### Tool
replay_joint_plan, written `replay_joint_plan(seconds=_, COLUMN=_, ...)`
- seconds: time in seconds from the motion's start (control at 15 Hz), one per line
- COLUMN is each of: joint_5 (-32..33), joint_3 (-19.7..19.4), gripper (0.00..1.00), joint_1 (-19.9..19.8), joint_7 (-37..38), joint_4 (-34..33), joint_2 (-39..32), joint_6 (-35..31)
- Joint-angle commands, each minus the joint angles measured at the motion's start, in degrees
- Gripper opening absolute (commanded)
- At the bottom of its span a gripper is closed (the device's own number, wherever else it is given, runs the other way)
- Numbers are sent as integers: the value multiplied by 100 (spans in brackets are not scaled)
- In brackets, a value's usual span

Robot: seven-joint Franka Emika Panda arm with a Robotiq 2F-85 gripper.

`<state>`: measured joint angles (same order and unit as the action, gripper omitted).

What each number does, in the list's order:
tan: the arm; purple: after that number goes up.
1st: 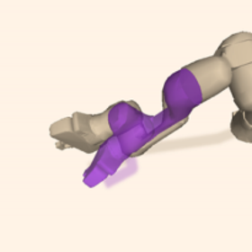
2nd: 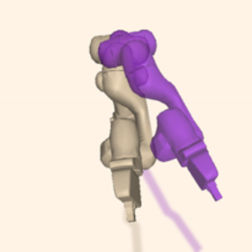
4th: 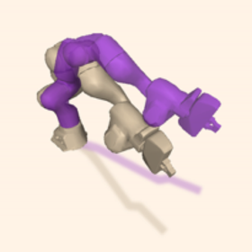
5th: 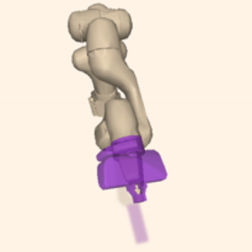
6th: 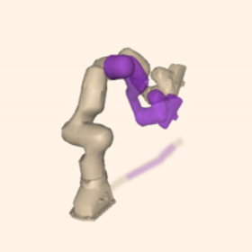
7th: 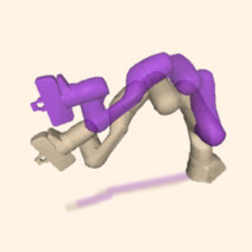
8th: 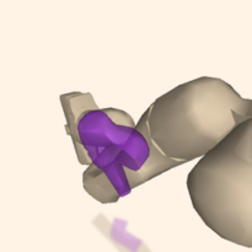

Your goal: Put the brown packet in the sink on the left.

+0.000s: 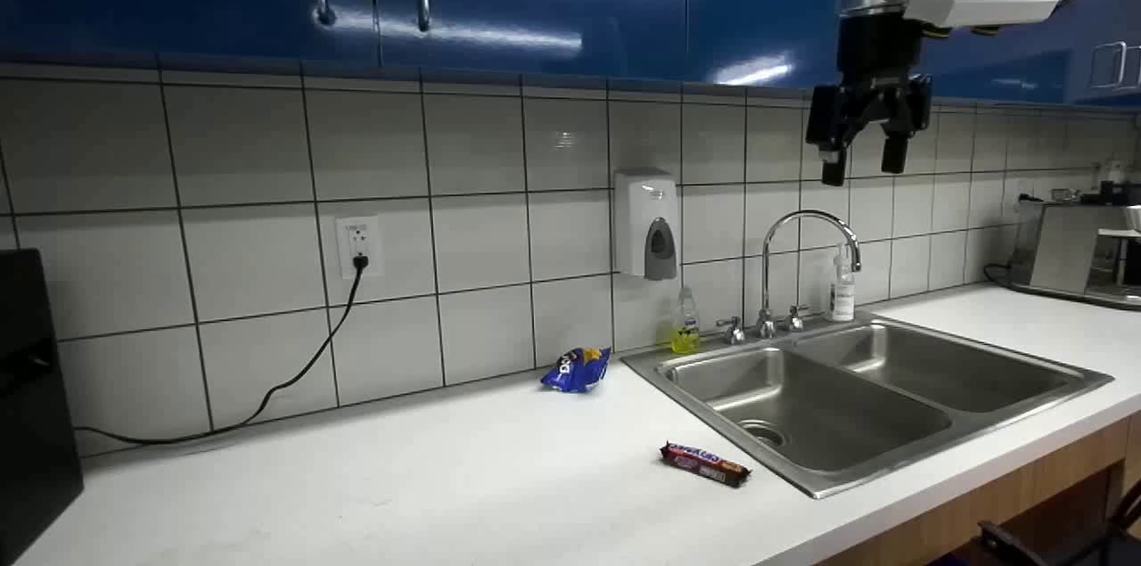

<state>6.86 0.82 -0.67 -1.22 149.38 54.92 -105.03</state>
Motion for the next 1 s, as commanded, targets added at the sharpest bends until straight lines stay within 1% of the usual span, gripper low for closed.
replay_joint_plan(seconds=0.0, joint_5=12, joint_3=-13, gripper=100, joint_1=22, joint_7=15, joint_4=-18, joint_2=-17, joint_6=16)
replay_joint_plan(seconds=0.27, joint_5=-5, joint_3=74, gripper=100, joint_1=108, joint_7=21, joint_4=74, joint_2=-153, joint_6=-91)
replay_joint_plan(seconds=0.47, joint_5=-36, joint_3=134, gripper=100, joint_1=283, joint_7=-7, joint_4=258, joint_2=-366, joint_6=-276)
replay_joint_plan(seconds=0.67, joint_5=-63, joint_3=131, gripper=100, joint_1=454, joint_7=-64, joint_4=505, joint_2=-602, joint_6=-594)
replay_joint_plan(seconds=0.93, joint_5=-68, joint_3=121, gripper=100, joint_1=563, joint_7=-87, joint_4=767, joint_2=-951, joint_6=-1018)
